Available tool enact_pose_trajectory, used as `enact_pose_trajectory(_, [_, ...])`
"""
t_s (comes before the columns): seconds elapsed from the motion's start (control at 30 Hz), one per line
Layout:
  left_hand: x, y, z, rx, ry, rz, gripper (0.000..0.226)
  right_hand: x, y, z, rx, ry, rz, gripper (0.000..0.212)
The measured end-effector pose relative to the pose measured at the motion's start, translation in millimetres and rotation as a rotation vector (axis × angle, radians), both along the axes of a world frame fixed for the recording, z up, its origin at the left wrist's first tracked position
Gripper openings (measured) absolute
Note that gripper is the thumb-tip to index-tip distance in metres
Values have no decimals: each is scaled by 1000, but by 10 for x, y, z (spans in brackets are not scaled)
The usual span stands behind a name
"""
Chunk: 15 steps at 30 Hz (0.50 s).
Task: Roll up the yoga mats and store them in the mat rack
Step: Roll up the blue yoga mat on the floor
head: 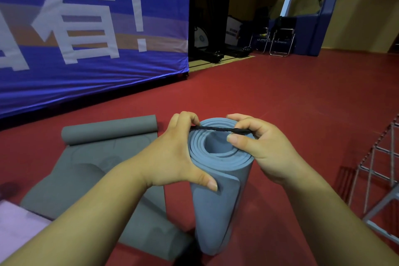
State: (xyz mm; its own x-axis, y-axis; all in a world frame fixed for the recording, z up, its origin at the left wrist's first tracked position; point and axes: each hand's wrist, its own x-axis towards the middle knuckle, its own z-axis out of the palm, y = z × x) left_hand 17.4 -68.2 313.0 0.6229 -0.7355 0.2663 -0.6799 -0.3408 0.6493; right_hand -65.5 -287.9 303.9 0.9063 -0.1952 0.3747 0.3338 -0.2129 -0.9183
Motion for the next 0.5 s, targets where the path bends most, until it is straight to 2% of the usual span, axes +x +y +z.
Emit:
enact_pose_trajectory(0.3, [-41, -121, -41, -93, 80, 39, 123, -24, -123, 12, -22, -3, -32, 15])
enact_pose_trajectory(0.5, [-87, -237, -89, -218, 117, 82, 114, -25, -216, -4, -42, -2, -89, 21])
